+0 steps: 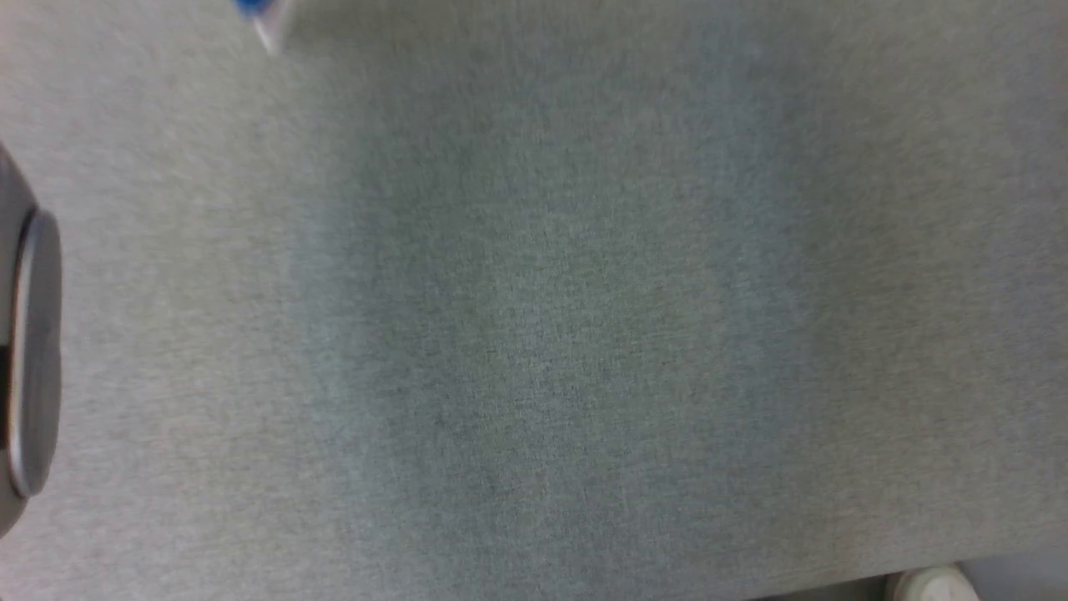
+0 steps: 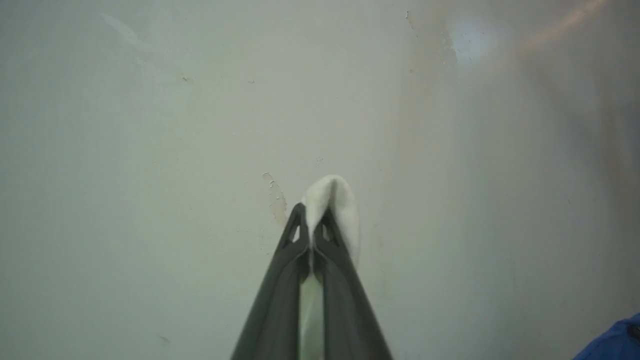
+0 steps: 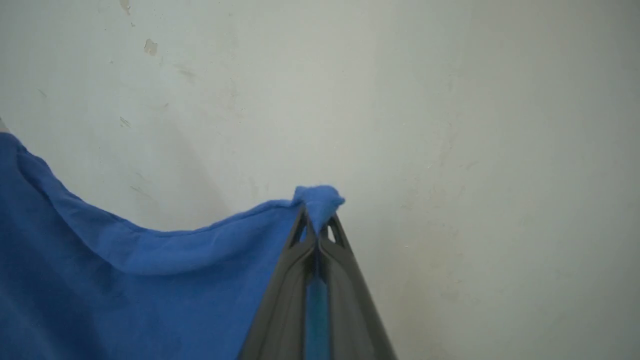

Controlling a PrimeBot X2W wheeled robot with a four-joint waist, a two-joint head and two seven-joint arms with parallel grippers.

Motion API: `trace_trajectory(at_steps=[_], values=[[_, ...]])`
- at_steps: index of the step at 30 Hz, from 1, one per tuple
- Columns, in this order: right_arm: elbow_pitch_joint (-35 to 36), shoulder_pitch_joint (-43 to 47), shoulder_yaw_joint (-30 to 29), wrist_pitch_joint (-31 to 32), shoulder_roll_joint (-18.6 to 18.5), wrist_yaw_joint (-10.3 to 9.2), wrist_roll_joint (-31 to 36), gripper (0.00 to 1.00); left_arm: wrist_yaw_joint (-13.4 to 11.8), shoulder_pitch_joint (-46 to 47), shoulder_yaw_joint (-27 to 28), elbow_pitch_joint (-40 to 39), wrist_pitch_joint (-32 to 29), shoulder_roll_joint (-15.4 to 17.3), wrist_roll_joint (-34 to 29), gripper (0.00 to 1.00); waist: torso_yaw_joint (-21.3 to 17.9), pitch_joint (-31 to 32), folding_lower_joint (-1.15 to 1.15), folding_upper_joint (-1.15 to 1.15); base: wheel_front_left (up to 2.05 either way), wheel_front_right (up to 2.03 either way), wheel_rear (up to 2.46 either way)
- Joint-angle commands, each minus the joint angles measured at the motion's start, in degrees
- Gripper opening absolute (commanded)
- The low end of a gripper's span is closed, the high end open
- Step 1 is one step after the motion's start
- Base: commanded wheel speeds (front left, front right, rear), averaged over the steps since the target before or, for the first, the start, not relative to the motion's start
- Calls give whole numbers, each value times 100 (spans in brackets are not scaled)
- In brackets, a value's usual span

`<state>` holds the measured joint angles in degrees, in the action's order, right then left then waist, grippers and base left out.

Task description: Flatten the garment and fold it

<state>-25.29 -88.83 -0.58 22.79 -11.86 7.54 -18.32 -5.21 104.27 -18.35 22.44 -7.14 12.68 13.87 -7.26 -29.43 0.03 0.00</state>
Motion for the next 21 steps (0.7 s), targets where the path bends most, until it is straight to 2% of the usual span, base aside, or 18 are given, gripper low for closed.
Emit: trace_trajectory(at_steps=[1,6,13,17,21], values=[[-133,-166,24,-181,-46,-5,97,0,-37,243,0,81,201,-79,-48,0,-58,-889,-3,0,0,0,0],[-422,-473,400,-882,-388,-5,284,0,177,660,-31,425,937,-342,74,0,132,-1436,-3,0,0,0,0],[-580,-281,1433,-1771,-1023,-5,157,0,617,102,-55,638,1735,-253,328,0,239,-1970,-3,0,0,0,0],[-398,13,2084,-2108,-1390,-5,-317,0,988,-481,-162,406,1738,-158,617,0,279,-1947,-3,0,0,0,0],[239,634,2578,-2297,-1965,-5,-994,0,1178,-1364,-479,-399,1385,69,917,0,373,-1754,-3,0,0,0,0]])
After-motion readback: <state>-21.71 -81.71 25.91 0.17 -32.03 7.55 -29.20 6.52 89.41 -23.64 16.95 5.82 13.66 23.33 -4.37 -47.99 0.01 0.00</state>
